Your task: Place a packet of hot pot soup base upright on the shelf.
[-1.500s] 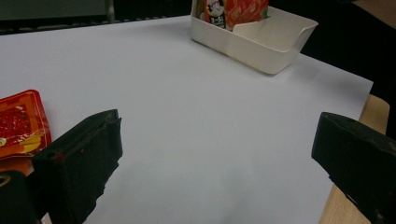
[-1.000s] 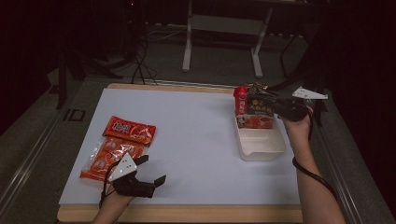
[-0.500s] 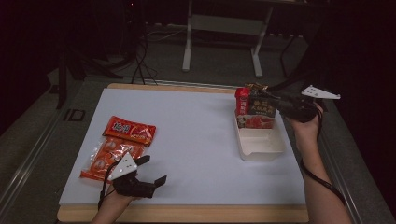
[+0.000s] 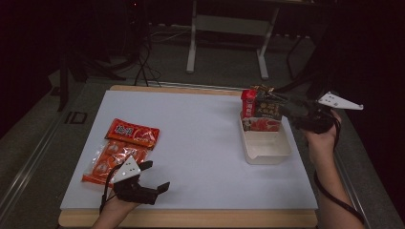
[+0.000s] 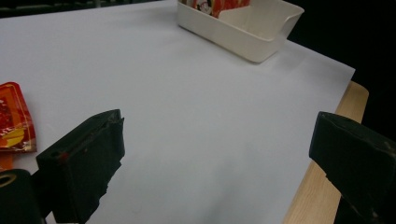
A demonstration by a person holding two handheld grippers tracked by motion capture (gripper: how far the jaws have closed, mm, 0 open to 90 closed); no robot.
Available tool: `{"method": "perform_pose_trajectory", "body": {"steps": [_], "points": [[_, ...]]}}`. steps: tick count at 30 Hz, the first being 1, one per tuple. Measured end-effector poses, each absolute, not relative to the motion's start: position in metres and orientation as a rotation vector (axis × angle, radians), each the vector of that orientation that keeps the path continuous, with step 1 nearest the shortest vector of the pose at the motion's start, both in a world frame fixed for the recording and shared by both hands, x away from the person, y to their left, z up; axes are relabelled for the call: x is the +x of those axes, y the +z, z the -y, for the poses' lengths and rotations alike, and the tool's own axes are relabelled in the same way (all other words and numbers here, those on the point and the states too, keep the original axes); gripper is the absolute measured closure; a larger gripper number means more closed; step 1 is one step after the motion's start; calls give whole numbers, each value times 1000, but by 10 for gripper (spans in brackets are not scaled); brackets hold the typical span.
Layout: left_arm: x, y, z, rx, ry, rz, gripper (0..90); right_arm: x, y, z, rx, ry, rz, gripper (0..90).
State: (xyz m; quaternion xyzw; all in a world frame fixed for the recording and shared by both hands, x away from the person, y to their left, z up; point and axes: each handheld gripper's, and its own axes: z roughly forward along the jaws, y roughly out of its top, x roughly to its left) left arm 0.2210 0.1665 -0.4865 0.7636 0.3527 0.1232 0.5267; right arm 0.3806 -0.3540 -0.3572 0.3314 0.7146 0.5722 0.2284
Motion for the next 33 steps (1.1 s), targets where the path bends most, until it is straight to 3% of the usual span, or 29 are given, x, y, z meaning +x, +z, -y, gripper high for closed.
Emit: {"method": "perform_pose_trajectory", "body": {"steps": [4, 9, 16, 19, 27, 33], "points": [[221, -485, -173, 1819, 303, -866, 41, 364, -365, 348, 915, 1606, -1953, 144], [222, -484, -184, 1809, 324, -898, 70, 343, -379, 337, 910, 1616, -1976, 134], [219, -483, -203, 1793, 396, -933, 225, 309, -392, 319, 811, 1666, -2057, 137], [218, -482, -212, 1789, 447, -971, 343, 300, -397, 313, 785, 1667, -2088, 137], [217, -482, -240, 1768, 546, -1073, 513, 290, -411, 308, 721, 1727, -2116, 171], [218, -487, -264, 1772, 611, -1193, 713, 285, -418, 306, 744, 1735, -2151, 162]]}}
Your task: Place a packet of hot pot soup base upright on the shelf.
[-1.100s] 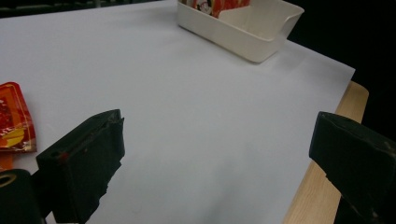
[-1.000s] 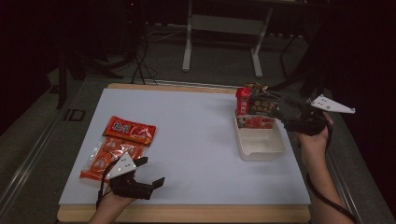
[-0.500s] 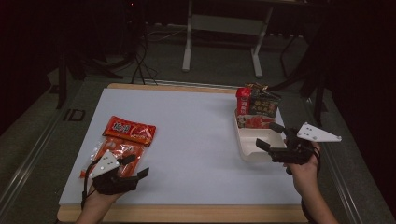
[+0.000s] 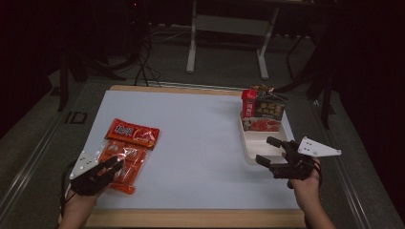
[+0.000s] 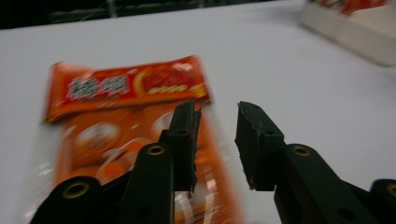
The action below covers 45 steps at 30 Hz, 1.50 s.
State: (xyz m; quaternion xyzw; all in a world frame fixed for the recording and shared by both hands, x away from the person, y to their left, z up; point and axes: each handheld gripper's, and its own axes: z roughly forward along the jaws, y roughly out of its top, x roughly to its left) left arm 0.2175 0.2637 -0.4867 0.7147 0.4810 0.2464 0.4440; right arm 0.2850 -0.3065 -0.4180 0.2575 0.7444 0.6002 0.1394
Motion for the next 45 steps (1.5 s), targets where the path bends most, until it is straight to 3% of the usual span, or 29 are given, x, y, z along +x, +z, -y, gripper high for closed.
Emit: {"method": "perform_pose_trajectory", "body": {"steps": [9, 19, 25, 28, 32, 45], "points": [[219, -497, -294, 1805, 681, -1352, 900, 277, -428, 307, 745, 1738, -2182, 159], [234, -516, -315, 1923, 729, -1517, 900, 278, -432, 301, 728, 1744, -2206, 159], [245, -528, -321, 1964, 669, -1588, 900, 279, -434, 299, 716, 1745, -2223, 159], [245, -529, -317, 2003, 691, -1566, 900, 278, -434, 301, 721, 1746, -2221, 159], [243, -530, -315, 1952, 621, -1571, 900, 279, -434, 302, 726, 1755, -2215, 159], [242, -528, -272, 2019, 513, -1481, 900, 279, -435, 300, 728, 1756, -2233, 159]]}}
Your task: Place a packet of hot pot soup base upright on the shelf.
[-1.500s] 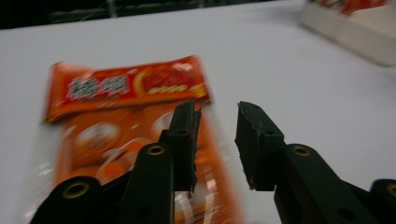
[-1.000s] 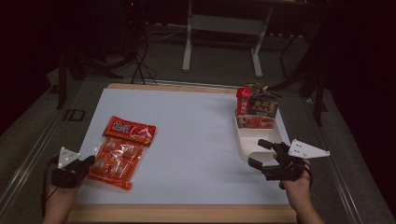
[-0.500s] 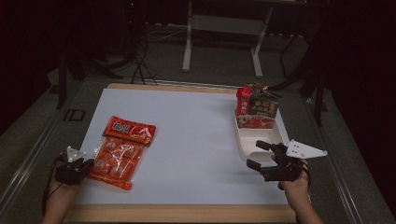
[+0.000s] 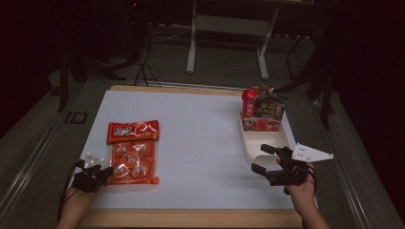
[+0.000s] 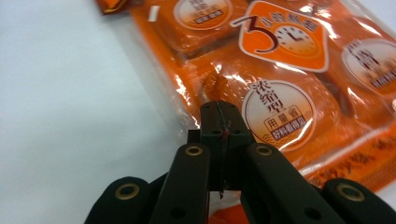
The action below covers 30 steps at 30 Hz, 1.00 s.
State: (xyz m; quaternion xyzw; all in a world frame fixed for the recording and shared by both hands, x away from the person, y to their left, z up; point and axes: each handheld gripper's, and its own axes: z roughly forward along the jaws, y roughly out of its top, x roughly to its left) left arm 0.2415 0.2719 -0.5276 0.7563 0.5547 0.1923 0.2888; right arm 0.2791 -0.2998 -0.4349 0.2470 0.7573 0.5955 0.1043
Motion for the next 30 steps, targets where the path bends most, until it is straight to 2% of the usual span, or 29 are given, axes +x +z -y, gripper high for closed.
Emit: {"method": "perform_pose_trajectory", "body": {"steps": [13, 21, 23, 30], "points": [[245, -525, -232, 2061, 445, -1415, 900, 278, -435, 298, 720, 1762, -2240, 159], [253, -519, -237, 2009, 491, -1434, 900, 278, -435, 299, 720, 1760, -2239, 159], [268, -515, -247, 1971, 539, -1493, 900, 277, -433, 300, 714, 1769, -2232, 159], [295, -526, -258, 1960, 556, -1594, 900, 276, -432, 303, 717, 1789, -2214, 159]]}}
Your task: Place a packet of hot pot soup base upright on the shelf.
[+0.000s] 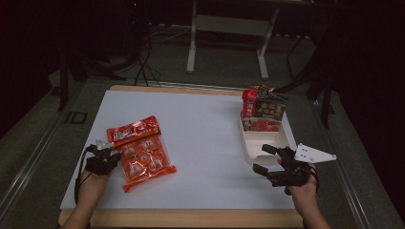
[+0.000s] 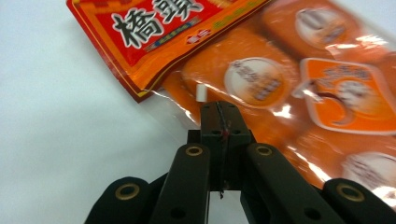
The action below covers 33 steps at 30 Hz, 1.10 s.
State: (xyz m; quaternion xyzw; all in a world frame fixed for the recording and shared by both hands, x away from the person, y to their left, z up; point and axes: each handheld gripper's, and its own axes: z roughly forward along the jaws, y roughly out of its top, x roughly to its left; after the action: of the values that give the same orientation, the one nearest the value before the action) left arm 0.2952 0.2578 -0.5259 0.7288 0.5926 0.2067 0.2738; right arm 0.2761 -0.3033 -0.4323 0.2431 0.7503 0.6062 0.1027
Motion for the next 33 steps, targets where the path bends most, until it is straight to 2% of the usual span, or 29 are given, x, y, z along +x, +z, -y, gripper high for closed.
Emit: {"method": "perform_pose_trajectory", "body": {"steps": [10, 15, 19, 33], "points": [[312, -527, -254, 1997, 531, -1575, 900, 276, -433, 303, 721, 1780, -2218, 159], [321, -527, -238, 2017, 526, -1541, 900, 275, -433, 301, 717, 1777, -2226, 159], [329, -526, -208, 2059, 503, -1478, 900, 275, -434, 303, 720, 1778, -2226, 159], [339, -525, -146, 2148, 449, -1333, 900, 275, -434, 305, 718, 1793, -2228, 159]]}}
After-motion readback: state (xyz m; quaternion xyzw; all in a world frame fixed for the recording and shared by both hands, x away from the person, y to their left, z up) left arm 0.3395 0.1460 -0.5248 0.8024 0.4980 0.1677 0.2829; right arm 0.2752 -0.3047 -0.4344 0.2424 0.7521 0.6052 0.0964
